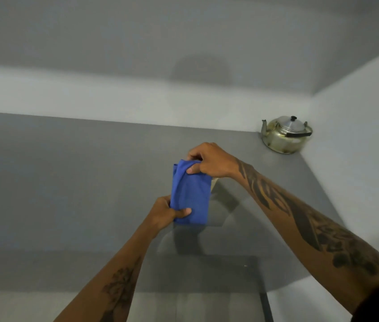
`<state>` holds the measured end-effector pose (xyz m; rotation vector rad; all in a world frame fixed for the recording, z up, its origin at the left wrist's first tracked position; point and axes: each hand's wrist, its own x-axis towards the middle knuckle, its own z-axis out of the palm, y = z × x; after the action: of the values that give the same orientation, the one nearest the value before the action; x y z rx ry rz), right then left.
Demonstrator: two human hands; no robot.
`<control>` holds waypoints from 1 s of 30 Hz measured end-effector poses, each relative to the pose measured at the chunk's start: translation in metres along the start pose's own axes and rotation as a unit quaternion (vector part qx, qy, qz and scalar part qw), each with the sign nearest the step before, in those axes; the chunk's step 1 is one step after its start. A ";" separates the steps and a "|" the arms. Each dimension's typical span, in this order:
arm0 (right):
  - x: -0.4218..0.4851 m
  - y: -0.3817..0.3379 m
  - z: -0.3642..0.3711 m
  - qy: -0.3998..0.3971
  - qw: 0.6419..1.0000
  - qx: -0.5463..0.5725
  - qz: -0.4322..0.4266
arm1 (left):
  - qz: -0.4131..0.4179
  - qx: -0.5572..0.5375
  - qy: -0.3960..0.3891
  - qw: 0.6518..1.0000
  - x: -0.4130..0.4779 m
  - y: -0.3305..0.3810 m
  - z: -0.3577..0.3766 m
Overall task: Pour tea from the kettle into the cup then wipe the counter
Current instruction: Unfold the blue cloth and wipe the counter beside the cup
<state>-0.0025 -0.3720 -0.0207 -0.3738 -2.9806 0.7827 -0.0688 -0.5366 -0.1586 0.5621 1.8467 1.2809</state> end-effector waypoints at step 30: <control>-0.112 0.207 0.119 0.088 0.958 -0.091 0.256 | 0.117 0.248 0.151 0.950 0.018 -0.025 0.101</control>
<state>0.1408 -0.2815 -0.2227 -1.1902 -2.8125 0.4590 0.0046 -0.4765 -0.2048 0.9151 2.4452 1.0902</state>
